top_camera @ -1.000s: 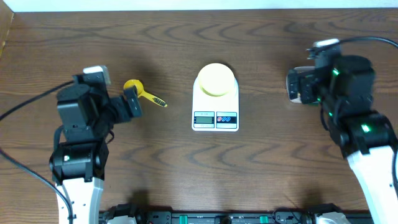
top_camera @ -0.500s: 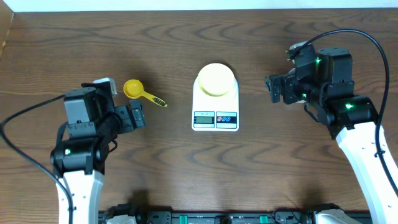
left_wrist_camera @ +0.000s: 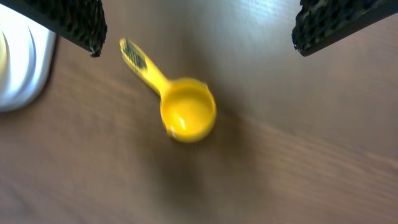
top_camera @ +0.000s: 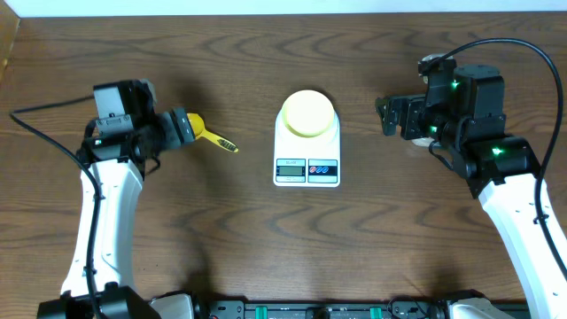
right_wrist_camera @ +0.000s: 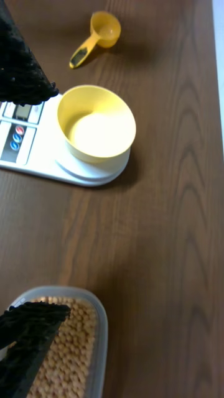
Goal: Scoop item into bowl and weigh 50g on scale
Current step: 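Move the left gripper over the yellow scoop's bowl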
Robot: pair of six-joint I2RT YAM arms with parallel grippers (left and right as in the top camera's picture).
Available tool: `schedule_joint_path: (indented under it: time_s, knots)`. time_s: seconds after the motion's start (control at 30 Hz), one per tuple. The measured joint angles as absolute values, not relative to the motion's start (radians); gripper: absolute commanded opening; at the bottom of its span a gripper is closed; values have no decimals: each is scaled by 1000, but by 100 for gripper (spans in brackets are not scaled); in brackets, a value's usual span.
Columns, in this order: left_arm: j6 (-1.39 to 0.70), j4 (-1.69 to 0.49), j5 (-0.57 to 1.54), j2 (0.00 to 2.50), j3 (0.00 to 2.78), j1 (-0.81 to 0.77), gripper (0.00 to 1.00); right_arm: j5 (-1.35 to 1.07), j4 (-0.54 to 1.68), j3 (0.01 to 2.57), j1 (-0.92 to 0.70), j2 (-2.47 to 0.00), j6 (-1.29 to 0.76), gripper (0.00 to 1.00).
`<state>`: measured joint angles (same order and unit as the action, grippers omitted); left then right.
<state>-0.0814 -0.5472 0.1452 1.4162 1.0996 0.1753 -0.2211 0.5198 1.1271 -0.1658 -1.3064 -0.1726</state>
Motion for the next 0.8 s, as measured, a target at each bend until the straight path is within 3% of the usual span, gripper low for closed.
schedule_joint_path:
  time_s: [0.57,0.8]
  knots:
    - [-82,-448,64,1621,1105,223,100,-237,565,1127,-166,-1306,-282,99]
    - [-82,-452,64,1708,1105,223,95,-238,567,1127,-166,-1306,-308,99]
